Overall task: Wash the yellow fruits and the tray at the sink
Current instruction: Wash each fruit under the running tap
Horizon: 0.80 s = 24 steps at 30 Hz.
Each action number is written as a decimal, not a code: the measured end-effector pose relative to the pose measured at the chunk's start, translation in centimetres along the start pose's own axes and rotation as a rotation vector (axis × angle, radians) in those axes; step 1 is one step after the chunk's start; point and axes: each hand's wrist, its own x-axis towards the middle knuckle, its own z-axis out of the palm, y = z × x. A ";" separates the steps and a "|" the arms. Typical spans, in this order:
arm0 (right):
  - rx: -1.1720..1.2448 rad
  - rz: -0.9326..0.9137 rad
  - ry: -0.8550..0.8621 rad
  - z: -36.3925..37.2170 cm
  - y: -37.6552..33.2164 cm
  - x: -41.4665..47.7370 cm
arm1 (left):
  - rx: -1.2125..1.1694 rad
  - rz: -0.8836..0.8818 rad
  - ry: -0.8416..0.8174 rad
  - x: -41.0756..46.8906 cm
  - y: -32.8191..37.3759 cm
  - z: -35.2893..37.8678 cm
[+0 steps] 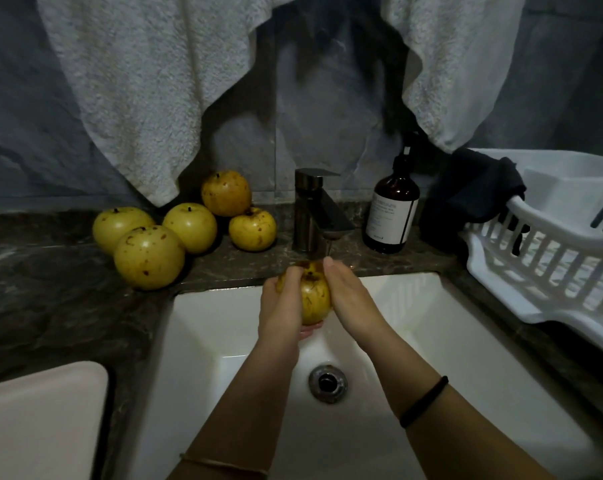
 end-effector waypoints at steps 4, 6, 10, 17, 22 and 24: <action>-0.020 -0.089 -0.124 -0.2 -0.2 -0.7 | -0.008 -0.012 0.006 0.2 -0.1 -0.1; -0.006 -0.102 -0.217 -0.3 -0.1 -0.8 | -0.029 -0.041 0.000 0.2 0.0 -0.3; -0.091 -0.112 -0.193 0.0 0.4 -0.7 | -0.058 -0.090 0.022 0.5 0.0 -0.9; -0.039 -0.039 -0.033 -0.5 -0.4 -0.8 | 0.020 0.053 0.150 1.7 -0.7 -1.6; -0.092 -0.053 -0.056 -0.2 -0.9 -1.2 | 0.060 0.030 0.219 2.3 -1.1 -1.8; -0.099 -0.076 -0.061 -0.2 -0.9 -1.3 | 0.030 0.001 0.208 2.6 -1.2 -1.7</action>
